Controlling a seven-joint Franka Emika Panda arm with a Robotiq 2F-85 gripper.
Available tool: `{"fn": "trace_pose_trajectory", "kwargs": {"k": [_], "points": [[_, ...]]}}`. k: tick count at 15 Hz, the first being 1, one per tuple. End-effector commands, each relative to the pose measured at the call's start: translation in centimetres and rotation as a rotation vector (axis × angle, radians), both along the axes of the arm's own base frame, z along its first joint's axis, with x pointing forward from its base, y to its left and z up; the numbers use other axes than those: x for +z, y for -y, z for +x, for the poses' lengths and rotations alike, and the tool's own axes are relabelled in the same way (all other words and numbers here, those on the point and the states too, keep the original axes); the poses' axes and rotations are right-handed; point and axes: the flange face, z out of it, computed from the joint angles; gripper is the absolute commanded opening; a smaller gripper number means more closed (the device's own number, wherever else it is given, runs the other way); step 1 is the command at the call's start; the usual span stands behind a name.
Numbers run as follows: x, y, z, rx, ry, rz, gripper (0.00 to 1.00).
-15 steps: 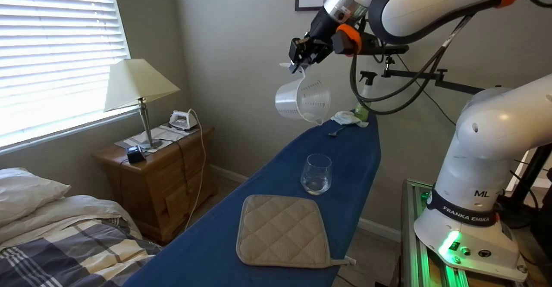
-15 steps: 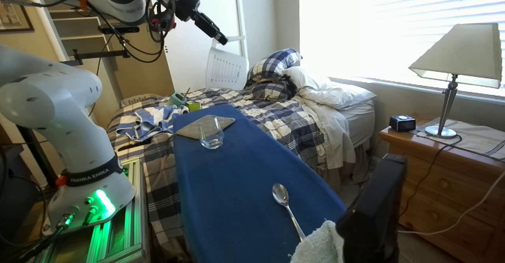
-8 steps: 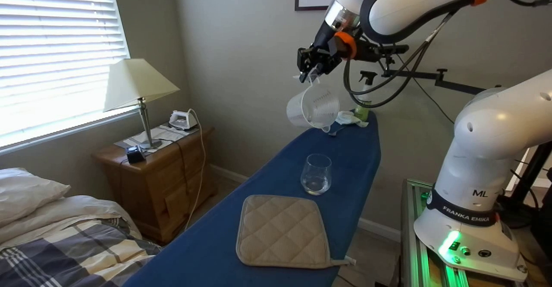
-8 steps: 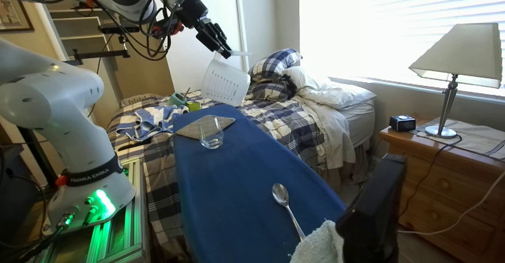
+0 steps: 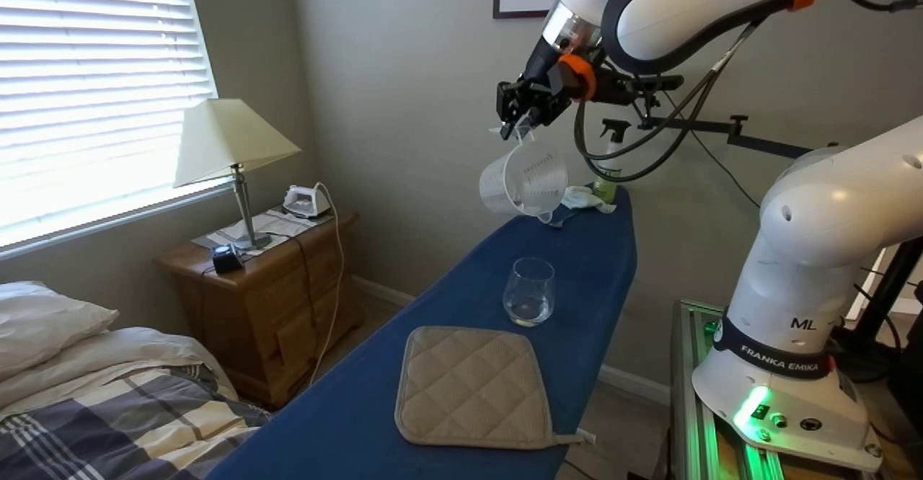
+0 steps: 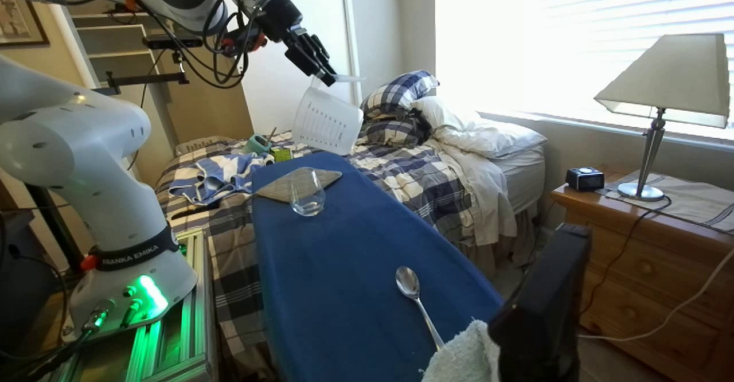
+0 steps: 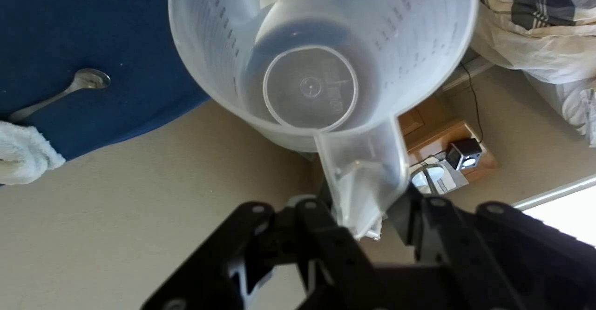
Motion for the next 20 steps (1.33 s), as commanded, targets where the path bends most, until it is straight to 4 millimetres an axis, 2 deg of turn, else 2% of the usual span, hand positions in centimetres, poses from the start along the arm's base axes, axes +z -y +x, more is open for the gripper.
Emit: {"fn": "trace_pose_trajectory", "kwargs": {"k": [1, 4, 7, 11, 20], "points": [[-1.2, 3.1, 1.5, -0.135, -0.025, -0.007, 0.07], [-2.6, 6.5, 2.2, -0.277, -0.083, 0.016, 0.07], [-3.7, 9.0, 2.8, -0.389, -0.142, 0.069, 0.07], [-4.9, 11.2, 3.4, -0.517, -0.208, 0.182, 0.07], [-6.5, 16.1, 3.9, -0.680, -0.200, 0.373, 0.07]]}}
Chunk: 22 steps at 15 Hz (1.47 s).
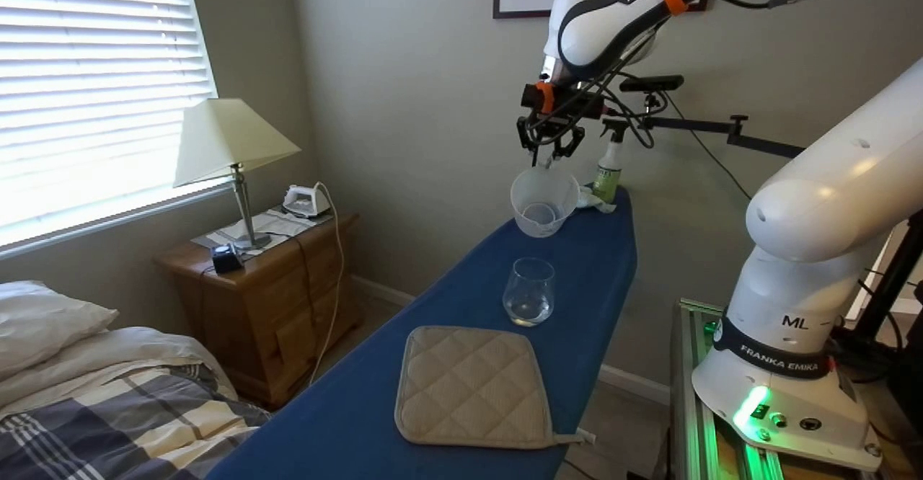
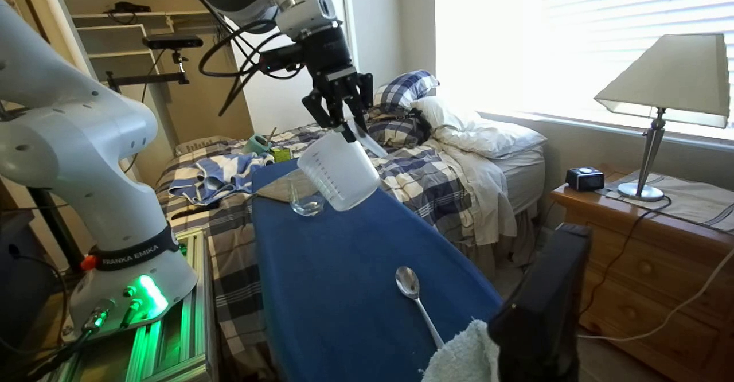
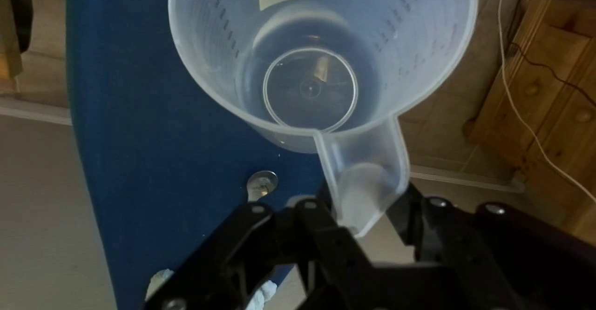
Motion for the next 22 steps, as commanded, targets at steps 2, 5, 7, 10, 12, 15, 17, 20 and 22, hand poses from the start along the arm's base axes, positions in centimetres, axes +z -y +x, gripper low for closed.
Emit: {"fn": "trace_pose_trajectory", "kwargs": {"k": [2, 5, 7, 10, 12, 15, 17, 20, 22], "points": [[-1.0, 1.8, 0.3, -0.099, -0.004, 0.074, 0.07], [-2.2, 2.6, 0.0, -0.161, -0.014, 0.103, 0.07], [-2.5, 3.1, -0.1, -0.197, -0.022, 0.133, 0.07], [-3.4, 3.9, -0.4, -0.248, -0.037, 0.175, 0.07], [-3.9, 4.3, -0.7, -0.276, -0.045, 0.207, 0.07], [-4.7, 5.0, -1.2, -0.316, -0.061, 0.232, 0.07], [-5.1, 5.3, -1.4, -0.331, -0.058, 0.243, 0.07], [-5.7, 5.9, -1.7, -0.358, -0.060, 0.255, 0.07], [-6.0, 6.3, -1.9, -0.372, -0.065, 0.263, 0.07]]}}
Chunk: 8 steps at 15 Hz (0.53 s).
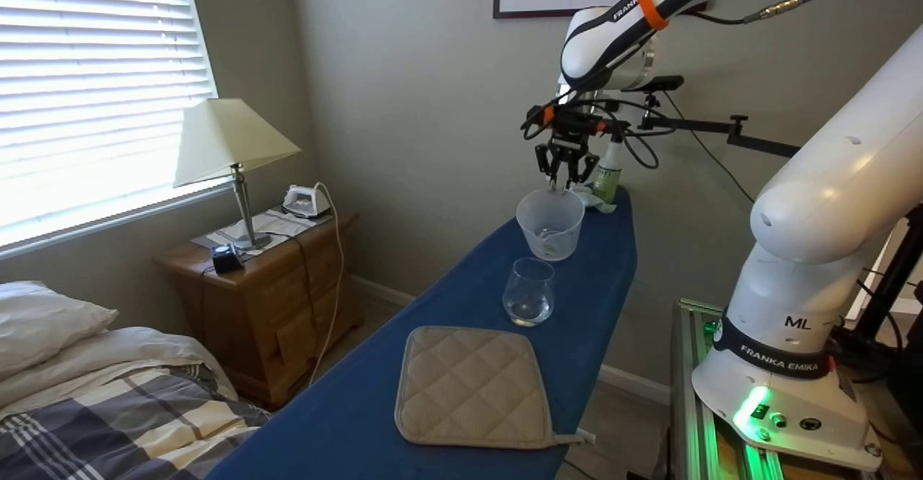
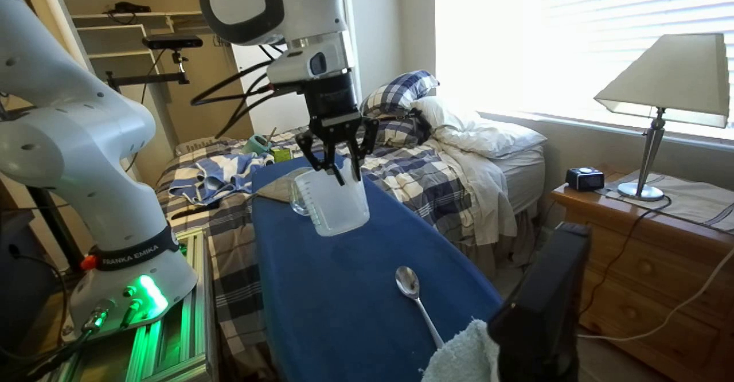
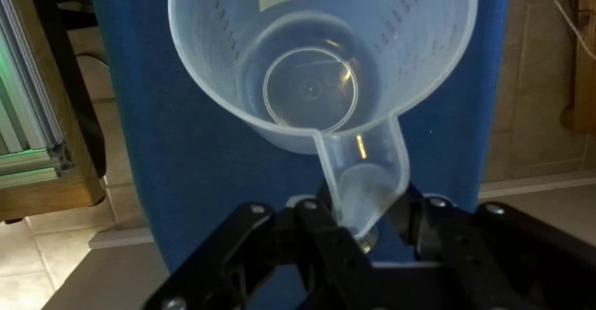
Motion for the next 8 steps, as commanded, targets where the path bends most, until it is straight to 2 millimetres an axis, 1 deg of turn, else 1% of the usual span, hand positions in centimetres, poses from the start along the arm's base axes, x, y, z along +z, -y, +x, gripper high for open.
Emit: {"fn": "trace_pose_trajectory", "kwargs": {"k": [1, 7, 8], "points": [[-0.5, 0.7, 0.1, -0.045, -0.002, 0.032, 0.07], [-1.8, 1.5, -0.3, -0.072, -0.022, 0.046, 0.07], [-1.9, 1.6, -0.4, -0.073, -0.025, 0.047, 0.09]]}}
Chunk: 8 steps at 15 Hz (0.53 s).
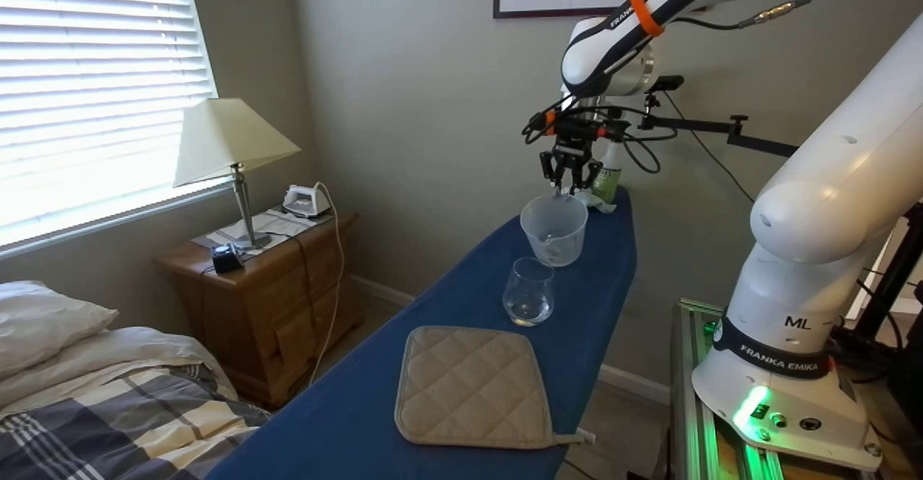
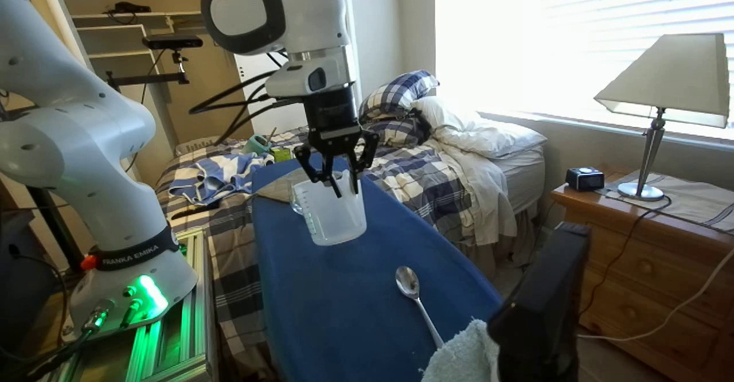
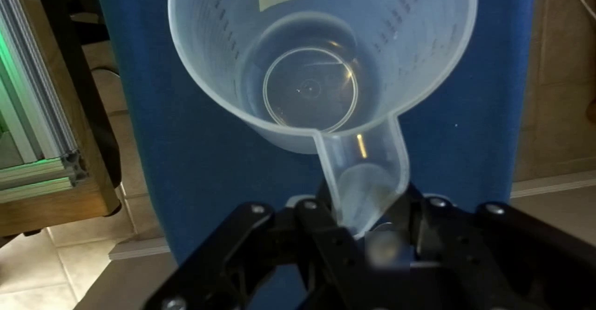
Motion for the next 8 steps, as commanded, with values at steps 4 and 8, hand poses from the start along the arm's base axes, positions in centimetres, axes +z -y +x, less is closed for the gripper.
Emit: {"fn": "trace_pose_trajectory", "kwargs": {"k": [4, 8], "points": [[-0.76, 0.75, 0.19, -0.034, -0.007, 0.015, 0.60], [-0.95, 0.95, 0.15, -0.034, -0.011, 0.012, 0.89]]}}
